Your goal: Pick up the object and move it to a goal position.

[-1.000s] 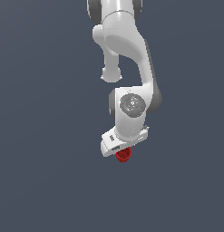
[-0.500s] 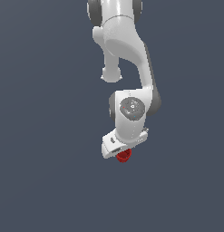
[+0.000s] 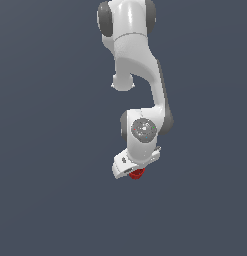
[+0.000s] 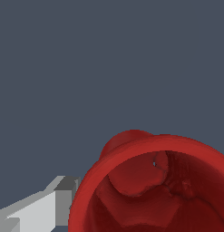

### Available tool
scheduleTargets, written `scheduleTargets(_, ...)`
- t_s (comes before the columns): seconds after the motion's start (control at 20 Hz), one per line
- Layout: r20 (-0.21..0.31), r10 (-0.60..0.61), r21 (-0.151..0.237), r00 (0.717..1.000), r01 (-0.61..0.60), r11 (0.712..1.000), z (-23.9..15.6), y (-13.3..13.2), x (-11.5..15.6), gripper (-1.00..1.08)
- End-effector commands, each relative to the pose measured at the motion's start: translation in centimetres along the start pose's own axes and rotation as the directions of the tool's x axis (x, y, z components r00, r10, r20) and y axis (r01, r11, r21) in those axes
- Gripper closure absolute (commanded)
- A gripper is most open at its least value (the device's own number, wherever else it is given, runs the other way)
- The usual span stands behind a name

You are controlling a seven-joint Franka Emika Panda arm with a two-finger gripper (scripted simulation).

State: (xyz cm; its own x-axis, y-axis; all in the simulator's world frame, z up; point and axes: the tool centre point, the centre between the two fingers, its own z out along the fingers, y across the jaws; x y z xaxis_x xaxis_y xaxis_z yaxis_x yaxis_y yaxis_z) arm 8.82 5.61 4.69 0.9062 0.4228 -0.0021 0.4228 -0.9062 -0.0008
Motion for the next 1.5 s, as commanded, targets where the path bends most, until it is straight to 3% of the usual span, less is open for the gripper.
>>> scheduleTargets(0.0, -0.002, 0.000, -0.001, 1.000, 0.000, 1.000, 0.0, 0.1, 0.1, -0.92)
scheduleTargets(0.05, -0.002, 0.000, -0.001, 1.000, 0.000, 1.000, 0.0, 0.1, 0.2, -0.92)
scheduleTargets(0.1, -0.002, 0.000, -0.001, 1.000, 0.000, 1.000, 0.0, 0.1, 0.2, 1.08)
scheduleTargets(0.9, -0.001, 0.000, -0.001, 1.000, 0.000, 1.000, -0.3, 0.3, -0.4, 1.08)
scheduleTargets(1.45, -0.001, 0.000, -0.001, 1.000, 0.000, 1.000, -2.5, 2.0, -4.3, 1.08)
